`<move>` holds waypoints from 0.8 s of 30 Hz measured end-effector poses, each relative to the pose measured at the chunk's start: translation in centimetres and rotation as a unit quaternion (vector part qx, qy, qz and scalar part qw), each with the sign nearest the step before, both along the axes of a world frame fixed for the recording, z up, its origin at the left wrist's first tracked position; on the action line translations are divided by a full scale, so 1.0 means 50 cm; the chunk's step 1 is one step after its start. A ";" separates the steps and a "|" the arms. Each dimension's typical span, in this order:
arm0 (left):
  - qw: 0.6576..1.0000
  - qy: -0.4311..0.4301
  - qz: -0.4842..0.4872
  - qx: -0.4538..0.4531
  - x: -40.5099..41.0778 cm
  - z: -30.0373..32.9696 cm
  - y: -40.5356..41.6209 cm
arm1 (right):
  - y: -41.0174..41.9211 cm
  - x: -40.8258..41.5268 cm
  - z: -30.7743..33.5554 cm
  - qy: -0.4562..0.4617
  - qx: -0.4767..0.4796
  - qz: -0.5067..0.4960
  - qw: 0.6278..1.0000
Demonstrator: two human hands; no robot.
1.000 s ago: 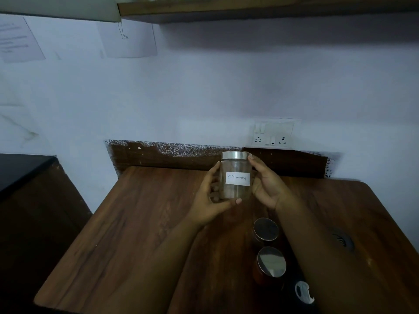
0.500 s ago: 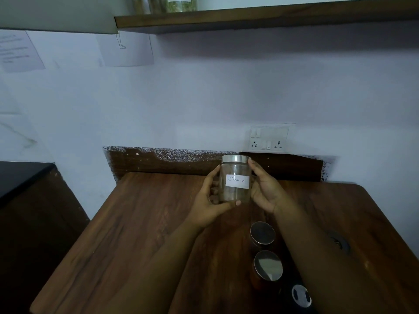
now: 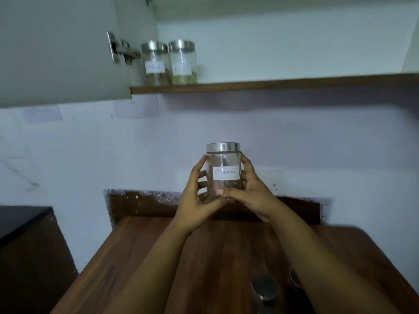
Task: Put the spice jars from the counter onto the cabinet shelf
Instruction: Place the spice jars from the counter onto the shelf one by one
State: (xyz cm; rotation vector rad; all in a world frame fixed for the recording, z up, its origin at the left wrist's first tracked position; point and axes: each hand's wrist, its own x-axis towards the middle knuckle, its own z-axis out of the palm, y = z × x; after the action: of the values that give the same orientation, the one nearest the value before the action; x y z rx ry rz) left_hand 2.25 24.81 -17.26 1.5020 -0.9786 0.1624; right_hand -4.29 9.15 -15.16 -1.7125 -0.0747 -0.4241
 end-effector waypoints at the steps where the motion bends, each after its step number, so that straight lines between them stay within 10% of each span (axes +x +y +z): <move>1: 1.000 -0.023 0.007 -0.010 0.005 0.037 0.001 | 0.003 -0.002 0.043 -0.023 -0.030 -0.009 0.999; 9: 0.979 -0.193 0.042 -0.042 0.059 0.359 -0.014 | 0.005 0.023 0.372 -0.175 -0.098 -0.041 0.979; 16: 0.967 -0.211 0.137 0.038 0.188 0.453 -0.084 | -0.049 0.114 0.497 -0.084 -0.155 -0.089 0.980; 24: 0.800 -0.396 0.451 0.010 0.355 0.330 -0.078 | -0.092 0.276 0.529 0.068 -0.184 -0.184 0.963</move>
State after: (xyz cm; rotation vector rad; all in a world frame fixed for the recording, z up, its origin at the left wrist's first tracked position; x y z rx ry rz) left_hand 20.00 20.93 -0.78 1.8496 -0.7797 1.5776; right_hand 9.52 4.57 11.29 -2.1268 0.2864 -0.5905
